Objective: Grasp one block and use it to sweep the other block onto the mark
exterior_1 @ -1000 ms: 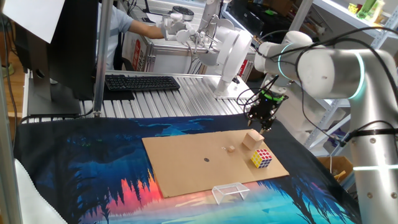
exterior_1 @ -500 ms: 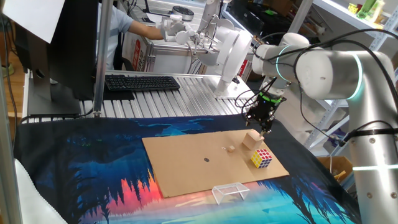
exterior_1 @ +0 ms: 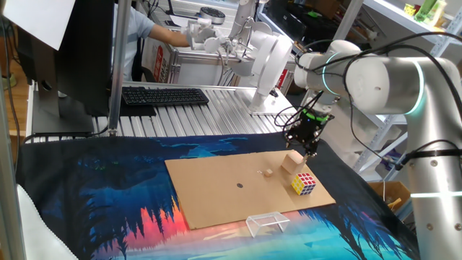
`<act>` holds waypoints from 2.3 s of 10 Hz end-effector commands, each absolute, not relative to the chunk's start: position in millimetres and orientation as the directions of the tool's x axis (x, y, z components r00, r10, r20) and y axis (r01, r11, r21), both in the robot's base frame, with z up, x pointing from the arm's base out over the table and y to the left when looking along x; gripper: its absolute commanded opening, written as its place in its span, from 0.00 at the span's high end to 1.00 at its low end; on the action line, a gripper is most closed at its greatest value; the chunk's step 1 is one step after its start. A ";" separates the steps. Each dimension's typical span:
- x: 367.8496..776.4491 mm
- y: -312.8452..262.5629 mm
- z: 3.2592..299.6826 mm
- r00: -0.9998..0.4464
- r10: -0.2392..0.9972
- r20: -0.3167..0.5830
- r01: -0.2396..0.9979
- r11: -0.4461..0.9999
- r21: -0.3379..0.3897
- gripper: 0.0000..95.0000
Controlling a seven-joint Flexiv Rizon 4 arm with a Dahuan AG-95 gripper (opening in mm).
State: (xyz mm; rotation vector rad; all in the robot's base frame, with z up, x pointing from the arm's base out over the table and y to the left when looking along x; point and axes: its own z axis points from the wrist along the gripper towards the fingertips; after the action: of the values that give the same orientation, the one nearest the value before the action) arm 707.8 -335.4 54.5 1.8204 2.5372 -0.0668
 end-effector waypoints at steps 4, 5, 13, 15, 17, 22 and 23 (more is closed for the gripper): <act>697.5 -331.0 57.1 -0.321 0.946 -0.040 0.947 0.321 -0.012 0.20; 697.3 -331.2 56.9 -0.318 0.947 -0.040 0.948 0.318 -0.010 0.20; 695.8 -336.1 46.0 -0.347 0.936 -0.058 0.937 0.348 0.006 0.40; 695.8 -336.3 45.2 -0.357 0.932 -0.061 0.934 0.358 0.005 0.60; 695.8 -336.6 45.3 -0.366 0.928 -0.062 0.930 0.367 0.004 0.80; 696.0 -336.3 45.7 -0.380 0.923 -0.055 0.925 0.381 -0.001 1.00; 696.6 -335.0 46.3 -0.380 0.923 -0.055 0.925 0.381 -0.001 1.00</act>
State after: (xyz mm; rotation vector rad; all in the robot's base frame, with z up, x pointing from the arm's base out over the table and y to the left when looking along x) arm 698.1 -334.7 45.9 1.7292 2.5712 -0.0463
